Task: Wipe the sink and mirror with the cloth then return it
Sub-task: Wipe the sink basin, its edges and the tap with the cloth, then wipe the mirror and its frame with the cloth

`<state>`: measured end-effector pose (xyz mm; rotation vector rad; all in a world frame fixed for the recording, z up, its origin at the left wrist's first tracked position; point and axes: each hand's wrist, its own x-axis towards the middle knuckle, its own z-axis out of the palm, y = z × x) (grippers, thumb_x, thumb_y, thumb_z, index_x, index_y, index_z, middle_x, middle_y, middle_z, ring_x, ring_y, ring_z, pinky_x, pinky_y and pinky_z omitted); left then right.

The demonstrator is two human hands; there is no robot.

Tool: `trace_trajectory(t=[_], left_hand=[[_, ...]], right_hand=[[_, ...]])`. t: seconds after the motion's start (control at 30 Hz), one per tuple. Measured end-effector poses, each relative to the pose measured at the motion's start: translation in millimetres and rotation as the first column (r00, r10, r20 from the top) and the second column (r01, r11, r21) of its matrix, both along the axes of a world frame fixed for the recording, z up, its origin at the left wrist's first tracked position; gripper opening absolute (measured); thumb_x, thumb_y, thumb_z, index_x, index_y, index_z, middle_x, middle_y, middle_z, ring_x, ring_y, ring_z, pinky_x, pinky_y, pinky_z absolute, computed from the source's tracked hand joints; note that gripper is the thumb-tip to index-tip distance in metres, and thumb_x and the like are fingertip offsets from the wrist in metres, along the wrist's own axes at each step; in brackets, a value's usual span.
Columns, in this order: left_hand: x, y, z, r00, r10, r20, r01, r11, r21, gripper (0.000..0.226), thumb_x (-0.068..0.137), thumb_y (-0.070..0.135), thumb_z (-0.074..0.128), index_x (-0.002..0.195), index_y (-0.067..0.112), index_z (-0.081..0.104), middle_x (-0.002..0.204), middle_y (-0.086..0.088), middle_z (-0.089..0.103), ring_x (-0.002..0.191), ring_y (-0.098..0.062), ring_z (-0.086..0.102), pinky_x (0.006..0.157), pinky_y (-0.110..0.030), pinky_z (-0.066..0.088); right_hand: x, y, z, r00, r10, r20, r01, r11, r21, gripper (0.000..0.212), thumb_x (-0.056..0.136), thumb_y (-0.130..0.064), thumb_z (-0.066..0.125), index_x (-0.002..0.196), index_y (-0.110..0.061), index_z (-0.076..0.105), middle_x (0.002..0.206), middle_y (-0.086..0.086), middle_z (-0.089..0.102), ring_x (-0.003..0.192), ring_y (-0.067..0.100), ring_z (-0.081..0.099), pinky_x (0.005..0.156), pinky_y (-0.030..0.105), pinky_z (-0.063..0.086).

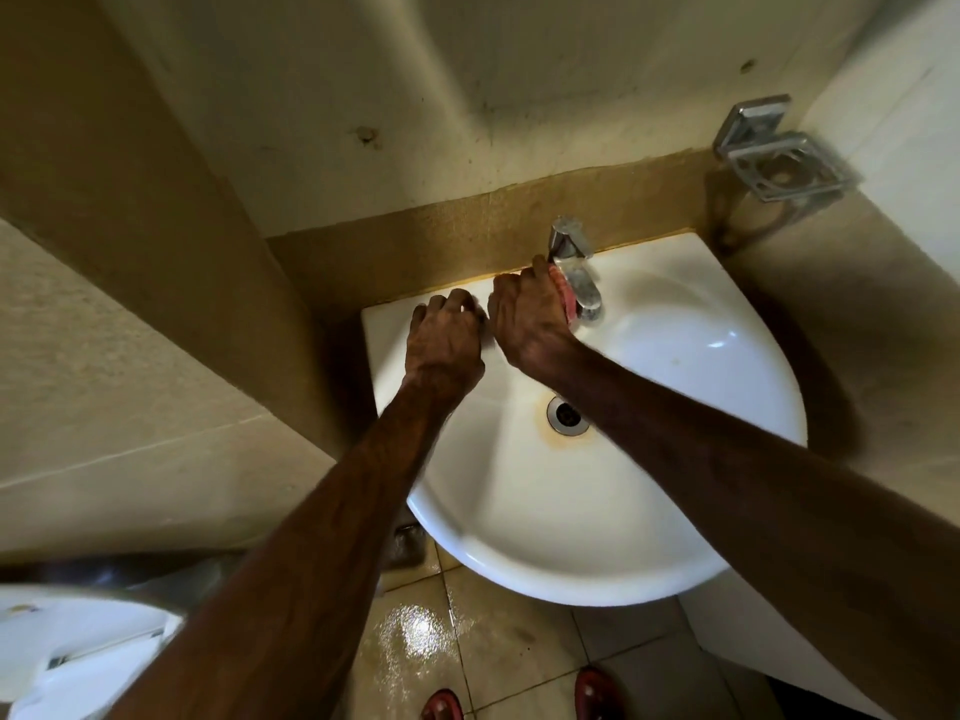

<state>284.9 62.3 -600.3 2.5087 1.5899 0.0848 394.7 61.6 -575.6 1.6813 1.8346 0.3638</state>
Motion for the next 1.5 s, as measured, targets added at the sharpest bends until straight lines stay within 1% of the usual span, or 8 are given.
trace_trajectory(t=[0.23,0.37,0.5,0.7,0.97,1.17,1.33,1.5], left_hand=[[-7.8,-11.8,10.6,0.999,-0.032,-0.004,0.032,0.999,-0.031,0.051,0.084,0.005,0.059,0.134,0.015,0.061,0.144,-0.003,0.056,0.131,-0.027,0.054,0.120,-0.040,0.030],[-28.5,-53.7,38.4,0.979,0.051,0.197,-0.033,0.995,-0.095,0.047,0.089,0.011,0.062,0.135,0.008,0.063,0.137,-0.010,0.064,0.127,-0.030,0.060,0.113,-0.037,0.042],[-36.4,-112.2,95.5,0.894,0.193,0.404,-0.077,0.955,-0.286,0.048,0.094,0.025,0.069,0.139,0.010,0.060,0.137,-0.005,0.066,0.124,-0.022,0.063,0.108,-0.029,0.046],[-53.1,-179.0,187.6,0.843,0.134,0.521,0.025,0.958,-0.286,0.071,0.092,0.017,0.070,0.155,0.006,0.038,0.154,-0.009,0.049,0.135,-0.026,0.054,0.115,-0.037,0.042],[-93.9,-198.8,288.7,0.845,-0.125,0.519,0.217,0.969,-0.120,0.106,0.084,0.045,0.078,0.162,0.014,0.013,0.169,-0.006,0.018,0.155,-0.028,0.016,0.127,-0.044,0.021],[-101.4,-180.5,370.6,0.764,-0.098,0.637,0.268,0.947,-0.176,0.108,0.074,0.049,0.086,0.159,0.023,0.026,0.161,0.004,0.039,0.145,-0.014,0.041,0.119,-0.031,0.034],[-113.0,-168.5,422.9,0.648,-0.102,0.755,0.402,0.887,-0.226,0.044,0.085,0.030,0.083,0.120,0.010,0.068,0.110,-0.003,0.078,0.093,-0.015,0.077,0.085,-0.033,0.064],[-121.8,-158.3,456.1,0.560,-0.082,0.824,0.396,0.901,-0.179,0.026,0.093,0.033,0.074,0.107,0.011,0.073,0.100,-0.006,0.080,0.086,-0.021,0.078,0.077,-0.037,0.064]], right_hand=[[24.6,-61.9,21.5,0.829,0.024,-0.559,0.007,0.999,0.052,0.029,0.097,-0.017,0.051,0.125,-0.012,0.056,0.117,0.008,0.069,0.106,0.030,0.069,0.082,0.036,0.045],[37.7,-112.9,69.9,0.268,-0.293,-0.918,0.251,0.941,-0.227,0.023,0.106,-0.017,0.051,0.119,0.001,0.056,0.115,0.012,0.066,0.111,0.025,0.064,0.082,0.033,0.042],[35.2,-164.9,116.2,-0.223,-0.364,-0.904,0.347,0.837,-0.423,0.012,0.103,-0.010,0.058,0.110,-0.014,0.050,0.111,0.006,0.064,0.104,0.022,0.066,0.090,0.037,0.053],[14.6,-223.2,201.6,0.074,-0.139,-0.988,0.432,0.897,-0.094,0.030,0.098,-0.022,0.069,0.126,-0.011,0.071,0.110,-0.004,0.070,0.097,0.011,0.063,0.079,0.004,0.044],[1.2,-232.1,302.8,0.324,0.040,-0.945,0.376,0.911,0.167,0.027,0.096,-0.037,0.068,0.122,-0.032,0.075,0.109,-0.006,0.079,0.095,0.017,0.075,0.080,0.037,0.062],[-9.8,-228.6,384.1,0.224,0.176,-0.959,0.281,0.930,0.237,0.022,0.097,-0.032,0.071,0.117,-0.025,0.078,0.106,-0.006,0.080,0.092,0.011,0.074,0.087,0.041,0.061],[-22.2,-225.9,435.2,0.052,0.286,-0.957,0.241,0.926,0.290,0.022,0.092,-0.029,0.078,0.112,-0.024,0.081,0.098,-0.009,0.081,0.089,0.009,0.077,0.085,0.044,0.063],[-10.8,-213.7,456.4,-0.284,0.219,-0.934,0.318,0.940,0.123,0.044,0.076,-0.037,0.088,0.118,-0.032,0.074,0.112,-0.003,0.079,0.101,0.015,0.076,0.085,0.038,0.063]])
